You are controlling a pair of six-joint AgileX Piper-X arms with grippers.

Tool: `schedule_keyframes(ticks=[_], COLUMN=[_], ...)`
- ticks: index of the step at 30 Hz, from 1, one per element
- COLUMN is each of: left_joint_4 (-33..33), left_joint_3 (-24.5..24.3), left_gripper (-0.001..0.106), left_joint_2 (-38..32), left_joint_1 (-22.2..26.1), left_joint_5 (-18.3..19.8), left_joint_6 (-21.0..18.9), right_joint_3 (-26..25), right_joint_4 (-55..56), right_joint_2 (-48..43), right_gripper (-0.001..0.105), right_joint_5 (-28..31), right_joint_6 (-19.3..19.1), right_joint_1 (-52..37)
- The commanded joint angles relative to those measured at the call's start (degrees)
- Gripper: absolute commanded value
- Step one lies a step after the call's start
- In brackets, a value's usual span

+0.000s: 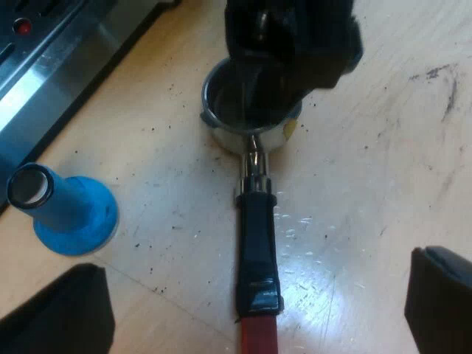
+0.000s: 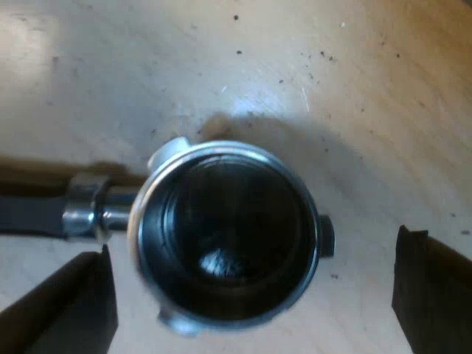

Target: Put the handle in the coffee machine

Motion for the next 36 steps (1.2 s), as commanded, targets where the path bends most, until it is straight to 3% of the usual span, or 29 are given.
schedule_keyframes(ticks=[1, 7, 9, 36], left_joint_4=[-0.52, -0.52, -0.52, -0.52], left_joint_3=[-0.23, -0.23, -0.23, -0.23], left_gripper=[0.082, 0.082, 0.082, 0.082], left_joint_2=[-0.08, -0.08, -0.08, -0.08], left_joint_1=[-0.34, -0.34, -0.34, -0.34], left_joint_5=[0.31, 0.31, 0.31, 0.31], left_joint_6=[-0.87, -1.00, -1.00, -1.00], right_joint_3=[-0.65, -0.65, -0.65, -0.52], right_joint_4=[-1.86, -3.60, -3.34, -3.18], right_joint_2=[0.48, 2.87, 4.09, 7.31], right_gripper=[0.078, 0.078, 0.078, 0.075], right_joint_5=[-0.11, -0.56, -3.35, -5.73], right_joint_6=[-1.00, -0.29, -0.29, 0.59], right_joint_1=[-0.03, -0.03, -0.03, -0.03])
